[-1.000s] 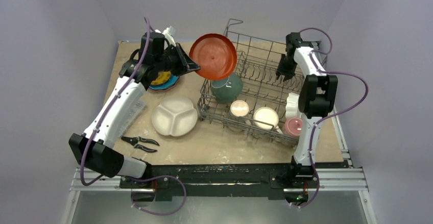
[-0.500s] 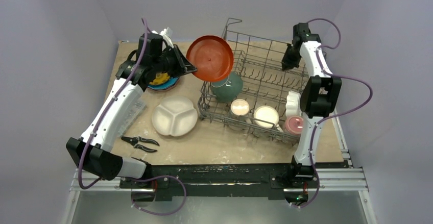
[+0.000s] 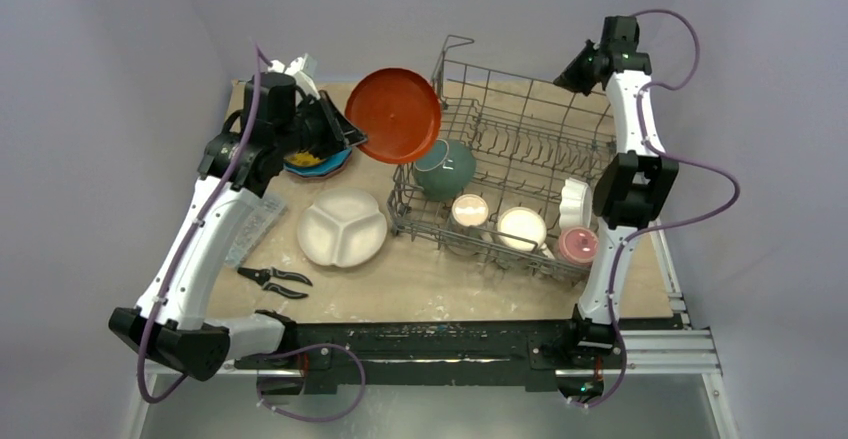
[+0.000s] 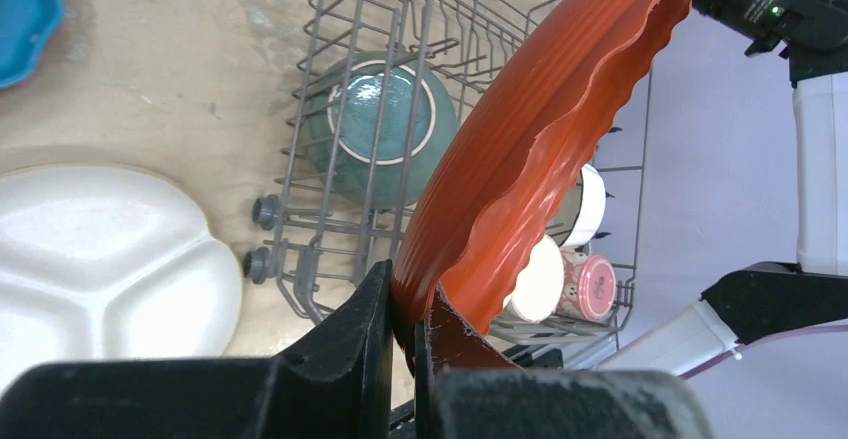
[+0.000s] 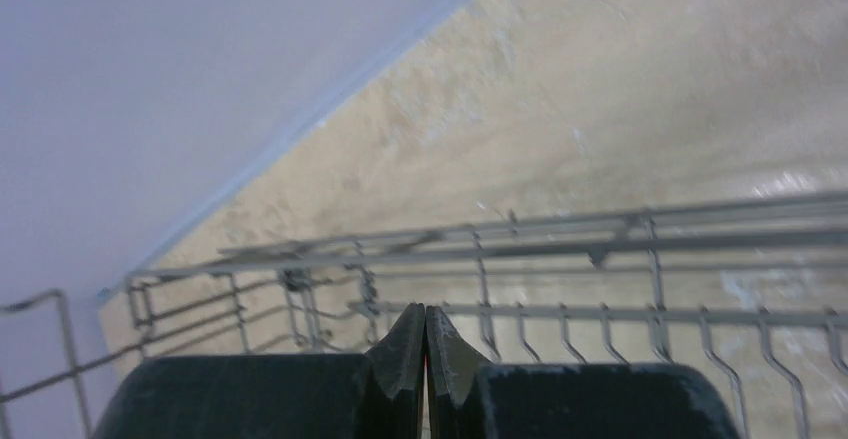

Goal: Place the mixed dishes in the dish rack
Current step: Move the dish rack to the center of the board, then place the plate at the center of the board.

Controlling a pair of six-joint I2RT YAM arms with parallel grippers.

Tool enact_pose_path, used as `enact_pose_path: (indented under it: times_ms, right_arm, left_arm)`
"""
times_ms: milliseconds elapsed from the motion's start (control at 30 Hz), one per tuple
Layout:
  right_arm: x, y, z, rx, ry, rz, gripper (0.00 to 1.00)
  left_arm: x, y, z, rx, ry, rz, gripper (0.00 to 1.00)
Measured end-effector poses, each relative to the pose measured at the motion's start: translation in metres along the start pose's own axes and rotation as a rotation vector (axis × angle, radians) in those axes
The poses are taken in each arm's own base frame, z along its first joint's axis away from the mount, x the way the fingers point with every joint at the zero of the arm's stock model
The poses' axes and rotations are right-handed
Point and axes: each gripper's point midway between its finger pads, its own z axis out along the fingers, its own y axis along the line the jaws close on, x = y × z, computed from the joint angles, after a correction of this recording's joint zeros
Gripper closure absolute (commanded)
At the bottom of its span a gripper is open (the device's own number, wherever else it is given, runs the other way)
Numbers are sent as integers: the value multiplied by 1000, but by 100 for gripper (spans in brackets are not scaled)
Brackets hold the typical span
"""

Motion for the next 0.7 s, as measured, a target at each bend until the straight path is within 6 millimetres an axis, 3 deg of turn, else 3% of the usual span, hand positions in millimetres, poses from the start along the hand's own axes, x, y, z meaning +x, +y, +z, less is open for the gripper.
enact_pose_path:
  times_ms: [133,233,300,433,600,700]
  right_arm:
    - [31,-26,0,91,93,-59,70]
    - [68,-52,-12,170,189,-112,61]
    - [82,-59,-17,194,229,-150,58]
    - [94,-55,-26,192,253,-224,56]
    - [99,-40,-51,160,238,-273,52]
    - [93,-33,-62,145,214,-296,47]
  left_arm:
    - [-6,10,-10,-29,-31,15,100]
    - [-8,17,-10,-43,-37,17,100]
    - [-9,22,-8,-56,-36,7,100]
    - [-19,47,-3,-135,-47,-57,100]
    - [-34,113,-3,-357,-81,-183,99]
    - [-37,139,2,-431,-76,-226,96]
